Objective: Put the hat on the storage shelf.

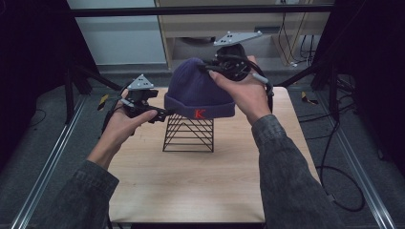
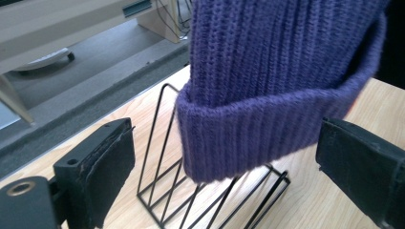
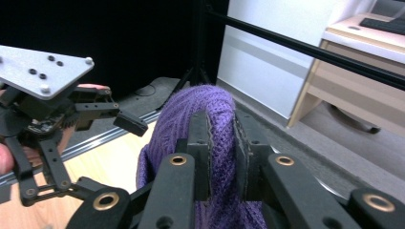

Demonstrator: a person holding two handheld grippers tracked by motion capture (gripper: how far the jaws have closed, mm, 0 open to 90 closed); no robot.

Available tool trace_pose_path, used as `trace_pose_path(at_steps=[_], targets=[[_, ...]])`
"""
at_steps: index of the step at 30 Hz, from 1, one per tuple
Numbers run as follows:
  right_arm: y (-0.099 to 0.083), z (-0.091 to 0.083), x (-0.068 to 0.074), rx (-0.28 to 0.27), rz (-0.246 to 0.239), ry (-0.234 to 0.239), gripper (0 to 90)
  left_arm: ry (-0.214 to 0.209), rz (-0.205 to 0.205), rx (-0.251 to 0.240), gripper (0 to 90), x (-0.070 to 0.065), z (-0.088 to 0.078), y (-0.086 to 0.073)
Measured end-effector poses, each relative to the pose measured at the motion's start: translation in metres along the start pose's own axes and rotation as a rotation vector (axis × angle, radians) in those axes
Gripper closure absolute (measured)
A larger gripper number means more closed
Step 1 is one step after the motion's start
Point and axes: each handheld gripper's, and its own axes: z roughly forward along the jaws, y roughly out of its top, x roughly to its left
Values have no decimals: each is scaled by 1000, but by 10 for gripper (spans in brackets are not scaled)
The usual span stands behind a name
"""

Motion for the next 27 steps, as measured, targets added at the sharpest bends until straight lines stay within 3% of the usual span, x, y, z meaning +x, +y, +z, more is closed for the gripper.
trace_pose_path(at_steps=[9, 13, 14, 16, 18, 20, 21, 24, 25, 27], targets=[[5, 13, 13, -25, -1, 52, 789, 14, -24, 6, 76, 13, -7, -17], [9, 19, 17, -18, -23, 79, 789, -36, -39, 6, 151, 16, -2, -18], [9, 19, 17, -18, -23, 79, 789, -60, -64, -2, 151, 18, -1, -17], [10, 19, 17, -22, -26, 86, 788, -83, -75, 0, 217, 19, 1, -17], [10, 19, 16, -23, -25, 89, 788, -76, -27, 11, 397, 17, 3, -16], [10, 19, 16, -21, -27, 88, 788, -85, -21, 11, 519, 16, 4, -15], [8, 20, 14, -15, -29, 81, 787, -71, -10, 23, 568, 14, 5, -15], [7, 21, 10, -9, -27, 70, 787, -49, -9, 28, 631, 13, 6, -14], [4, 23, 6, -1, -26, 59, 786, -16, -6, 34, 637, 13, 5, -13], [3, 25, 5, 4, -22, 57, 786, 0, -7, 35, 639, 13, 5, -13]])
